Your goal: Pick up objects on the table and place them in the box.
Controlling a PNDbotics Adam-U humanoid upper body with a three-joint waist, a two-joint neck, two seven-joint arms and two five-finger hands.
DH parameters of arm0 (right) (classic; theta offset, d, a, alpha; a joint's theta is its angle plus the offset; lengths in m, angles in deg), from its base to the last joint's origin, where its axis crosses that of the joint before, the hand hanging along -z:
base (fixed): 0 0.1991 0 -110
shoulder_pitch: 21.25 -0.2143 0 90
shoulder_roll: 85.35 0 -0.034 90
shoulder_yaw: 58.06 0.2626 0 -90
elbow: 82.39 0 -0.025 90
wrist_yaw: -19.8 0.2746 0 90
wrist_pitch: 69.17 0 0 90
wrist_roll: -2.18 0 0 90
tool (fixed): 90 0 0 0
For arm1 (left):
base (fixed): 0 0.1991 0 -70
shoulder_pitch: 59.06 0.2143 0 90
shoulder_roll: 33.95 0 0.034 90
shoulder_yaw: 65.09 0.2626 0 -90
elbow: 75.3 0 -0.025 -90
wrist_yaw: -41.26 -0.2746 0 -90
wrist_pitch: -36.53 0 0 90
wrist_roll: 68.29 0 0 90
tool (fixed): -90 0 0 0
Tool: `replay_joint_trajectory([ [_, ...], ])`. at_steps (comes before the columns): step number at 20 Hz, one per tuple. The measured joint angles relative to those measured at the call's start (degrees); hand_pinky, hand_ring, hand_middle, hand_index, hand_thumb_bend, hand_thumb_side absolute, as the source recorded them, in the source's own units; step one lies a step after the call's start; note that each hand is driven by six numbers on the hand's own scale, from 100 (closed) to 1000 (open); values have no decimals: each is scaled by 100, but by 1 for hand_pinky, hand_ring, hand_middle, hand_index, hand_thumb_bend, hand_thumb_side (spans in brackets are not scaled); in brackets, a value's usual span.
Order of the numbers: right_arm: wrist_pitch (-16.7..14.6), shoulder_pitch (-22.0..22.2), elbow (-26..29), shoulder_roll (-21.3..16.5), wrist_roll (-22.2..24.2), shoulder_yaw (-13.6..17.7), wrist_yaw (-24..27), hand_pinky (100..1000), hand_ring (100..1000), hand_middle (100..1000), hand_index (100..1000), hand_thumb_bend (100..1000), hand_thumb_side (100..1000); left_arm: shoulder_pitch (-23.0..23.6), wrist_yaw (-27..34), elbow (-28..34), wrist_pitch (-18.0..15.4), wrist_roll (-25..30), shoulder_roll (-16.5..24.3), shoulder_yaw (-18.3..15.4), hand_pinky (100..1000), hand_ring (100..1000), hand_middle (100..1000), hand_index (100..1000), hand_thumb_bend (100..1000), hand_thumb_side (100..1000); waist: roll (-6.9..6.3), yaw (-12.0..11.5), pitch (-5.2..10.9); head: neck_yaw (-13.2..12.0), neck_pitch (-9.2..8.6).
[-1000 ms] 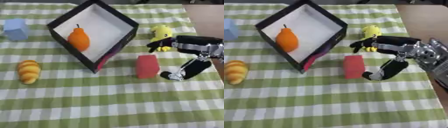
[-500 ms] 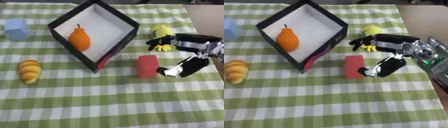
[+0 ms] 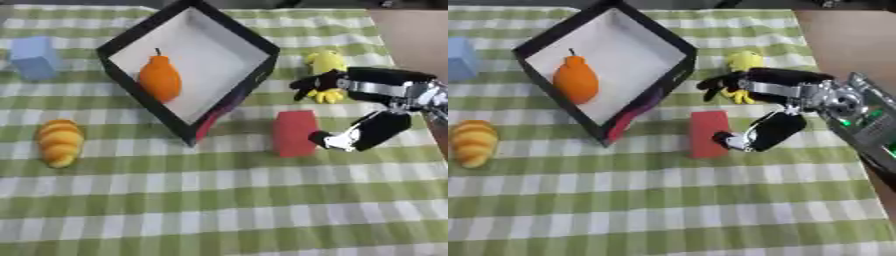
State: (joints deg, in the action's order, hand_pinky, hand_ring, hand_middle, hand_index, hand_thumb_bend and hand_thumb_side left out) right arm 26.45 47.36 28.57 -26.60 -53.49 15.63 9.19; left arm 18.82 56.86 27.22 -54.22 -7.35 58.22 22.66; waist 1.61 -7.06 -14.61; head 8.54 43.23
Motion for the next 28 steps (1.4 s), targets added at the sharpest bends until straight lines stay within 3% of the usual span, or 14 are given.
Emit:
replay_joint_trajectory([
  [28, -239, 19, -473, 179, 217, -77, -279, 964, 1000, 854, 1000, 309, 368, -37, 36, 25, 0, 1, -3, 0, 698, 699, 730, 711, 397, 618, 1, -46, -23, 50, -50],
])
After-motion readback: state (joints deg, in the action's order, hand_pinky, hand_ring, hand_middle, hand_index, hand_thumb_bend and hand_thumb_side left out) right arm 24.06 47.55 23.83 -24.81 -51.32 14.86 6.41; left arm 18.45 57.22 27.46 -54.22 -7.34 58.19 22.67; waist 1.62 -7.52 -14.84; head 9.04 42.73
